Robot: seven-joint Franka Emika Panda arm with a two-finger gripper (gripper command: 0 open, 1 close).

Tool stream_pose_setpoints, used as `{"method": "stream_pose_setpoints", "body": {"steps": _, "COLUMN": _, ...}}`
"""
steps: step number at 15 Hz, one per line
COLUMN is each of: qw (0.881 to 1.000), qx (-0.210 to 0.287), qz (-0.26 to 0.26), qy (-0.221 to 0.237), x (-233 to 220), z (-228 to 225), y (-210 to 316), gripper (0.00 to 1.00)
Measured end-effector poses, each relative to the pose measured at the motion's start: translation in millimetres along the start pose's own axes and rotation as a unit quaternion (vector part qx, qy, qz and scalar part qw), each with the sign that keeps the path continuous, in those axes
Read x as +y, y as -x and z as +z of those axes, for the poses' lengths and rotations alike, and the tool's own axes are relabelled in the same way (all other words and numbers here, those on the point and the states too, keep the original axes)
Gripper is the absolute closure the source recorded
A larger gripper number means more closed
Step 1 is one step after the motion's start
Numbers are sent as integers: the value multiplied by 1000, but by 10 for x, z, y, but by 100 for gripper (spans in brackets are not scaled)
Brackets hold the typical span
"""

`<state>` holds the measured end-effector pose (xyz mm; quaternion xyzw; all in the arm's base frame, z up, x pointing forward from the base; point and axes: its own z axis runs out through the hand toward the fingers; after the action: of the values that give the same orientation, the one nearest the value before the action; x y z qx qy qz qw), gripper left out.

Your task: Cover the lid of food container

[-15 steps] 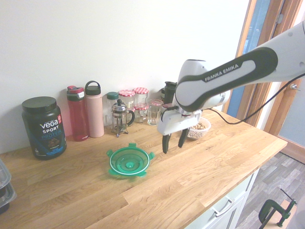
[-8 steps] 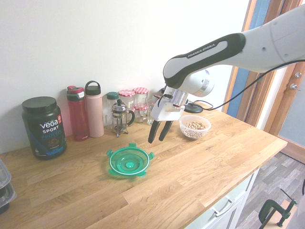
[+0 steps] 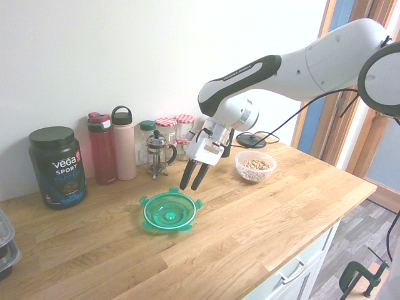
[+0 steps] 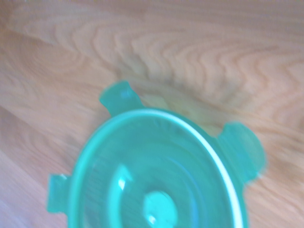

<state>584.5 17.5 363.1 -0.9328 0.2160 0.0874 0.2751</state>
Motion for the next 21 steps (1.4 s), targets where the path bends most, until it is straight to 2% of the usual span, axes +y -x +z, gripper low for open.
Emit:
{"method": "stream_pose_setpoints", "body": {"steps": 9, "qw": 998, "qx": -47, "qz": 44, "qy": 6, "x": -180, "z": 362, "y": -21, "gripper": 0}}
{"method": "stream_pose_setpoints", "body": {"steps": 15, "qw": 996, "qx": -67, "qz": 59, "qy": 14, "x": -121, "z": 468, "y": -3, "gripper": 0}}
{"method": "stream_pose_setpoints", "body": {"steps": 16, "qw": 996, "qx": -69, "qz": 61, "qy": 14, "x": -104, "z": 477, "y": -2, "gripper": 100}}
{"method": "stream_pose_setpoints", "body": {"steps": 21, "qw": 994, "qx": -81, "qz": 70, "qy": 17, "x": -15, "z": 563, "y": 32, "gripper": 100}}
